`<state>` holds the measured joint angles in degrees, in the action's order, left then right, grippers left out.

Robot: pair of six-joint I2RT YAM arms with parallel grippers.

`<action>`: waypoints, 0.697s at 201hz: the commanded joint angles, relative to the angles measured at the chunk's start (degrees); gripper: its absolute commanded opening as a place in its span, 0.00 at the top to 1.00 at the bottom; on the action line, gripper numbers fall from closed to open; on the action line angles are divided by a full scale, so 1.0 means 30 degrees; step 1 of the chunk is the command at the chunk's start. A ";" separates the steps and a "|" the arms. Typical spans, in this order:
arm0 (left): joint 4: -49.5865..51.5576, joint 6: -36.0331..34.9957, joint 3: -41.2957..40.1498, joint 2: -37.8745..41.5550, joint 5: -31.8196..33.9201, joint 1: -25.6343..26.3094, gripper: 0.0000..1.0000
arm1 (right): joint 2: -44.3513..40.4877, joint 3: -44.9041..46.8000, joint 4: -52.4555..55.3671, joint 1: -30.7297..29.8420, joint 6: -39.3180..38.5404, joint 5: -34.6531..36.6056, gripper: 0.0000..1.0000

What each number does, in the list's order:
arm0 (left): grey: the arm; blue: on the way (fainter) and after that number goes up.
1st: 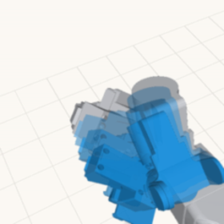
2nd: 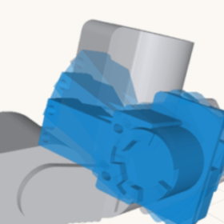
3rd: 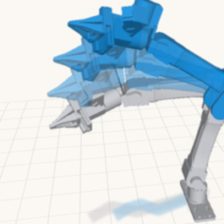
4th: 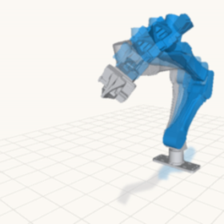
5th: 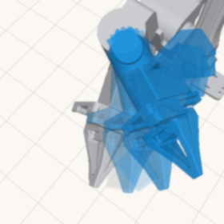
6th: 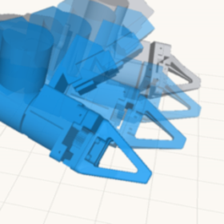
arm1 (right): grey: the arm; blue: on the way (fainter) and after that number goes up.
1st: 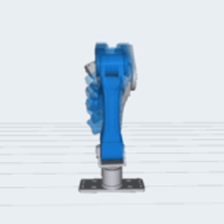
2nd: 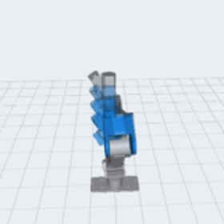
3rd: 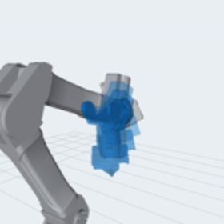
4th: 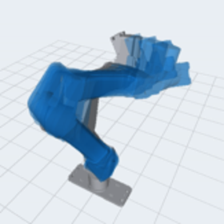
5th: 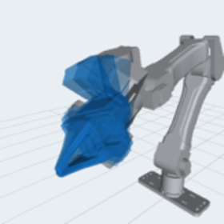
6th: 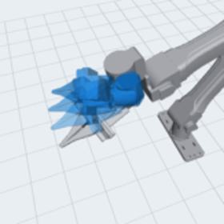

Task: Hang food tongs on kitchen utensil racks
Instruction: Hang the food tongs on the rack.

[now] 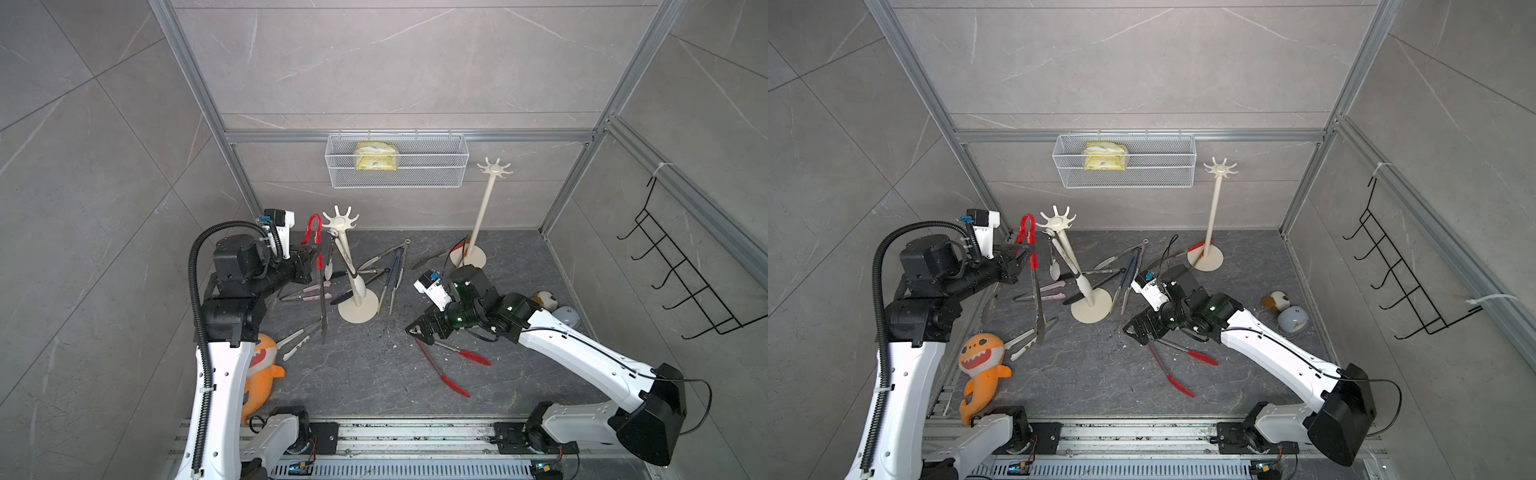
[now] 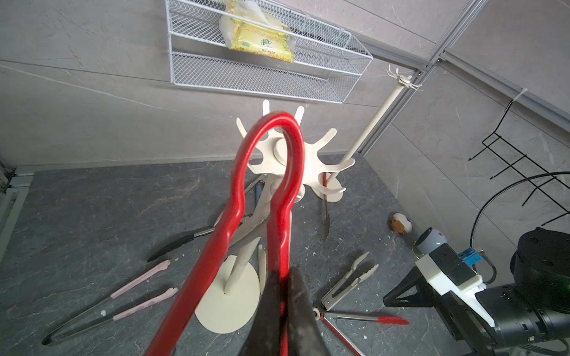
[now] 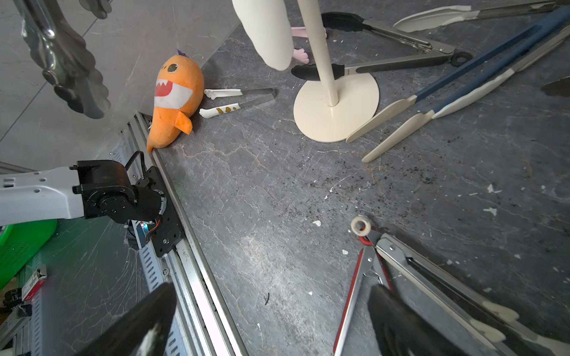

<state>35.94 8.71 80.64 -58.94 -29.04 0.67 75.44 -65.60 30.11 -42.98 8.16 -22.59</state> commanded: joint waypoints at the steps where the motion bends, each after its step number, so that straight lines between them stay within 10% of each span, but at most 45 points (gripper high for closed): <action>1: -0.0711 -0.0237 0.0855 -0.0199 -0.0738 -0.0017 1.00 | -0.0037 -0.0545 0.0527 0.0144 -0.0363 -0.0322 0.01; 140: 0.0056 -0.0311 0.1536 -0.1571 -0.1941 -0.0711 1.00 | -0.0273 -0.0288 0.0480 0.0148 -0.0169 -0.0252 0.01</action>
<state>37.69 8.54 82.65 -63.20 -31.75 -1.02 75.44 -65.60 30.28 -42.72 7.88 -22.59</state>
